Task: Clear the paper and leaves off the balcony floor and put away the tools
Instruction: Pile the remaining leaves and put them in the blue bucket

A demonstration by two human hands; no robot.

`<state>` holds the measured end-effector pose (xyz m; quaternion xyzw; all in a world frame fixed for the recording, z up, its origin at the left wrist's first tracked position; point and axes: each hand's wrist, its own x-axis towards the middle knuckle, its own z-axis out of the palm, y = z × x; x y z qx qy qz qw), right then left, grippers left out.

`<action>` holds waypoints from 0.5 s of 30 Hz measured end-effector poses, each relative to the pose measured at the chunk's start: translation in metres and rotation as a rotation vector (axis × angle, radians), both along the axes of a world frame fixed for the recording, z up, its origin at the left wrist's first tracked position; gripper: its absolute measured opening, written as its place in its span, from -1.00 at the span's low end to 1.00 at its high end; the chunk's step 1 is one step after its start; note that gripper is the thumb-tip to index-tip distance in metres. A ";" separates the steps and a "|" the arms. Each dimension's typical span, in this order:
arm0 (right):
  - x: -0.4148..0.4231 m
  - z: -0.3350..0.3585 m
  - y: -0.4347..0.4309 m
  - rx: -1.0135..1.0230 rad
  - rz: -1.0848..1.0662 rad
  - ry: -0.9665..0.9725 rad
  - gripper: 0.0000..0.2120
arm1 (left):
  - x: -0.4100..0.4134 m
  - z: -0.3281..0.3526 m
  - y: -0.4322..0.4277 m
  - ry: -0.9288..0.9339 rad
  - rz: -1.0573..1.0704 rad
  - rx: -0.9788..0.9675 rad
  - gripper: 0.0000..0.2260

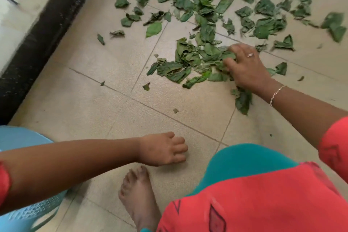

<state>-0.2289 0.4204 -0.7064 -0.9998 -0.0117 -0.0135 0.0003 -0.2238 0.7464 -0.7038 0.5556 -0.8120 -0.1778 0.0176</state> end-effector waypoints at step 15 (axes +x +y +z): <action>-0.197 0.029 0.001 0.529 -0.453 0.462 -0.62 | 0.042 0.023 -0.170 -0.361 0.202 0.173 -0.69</action>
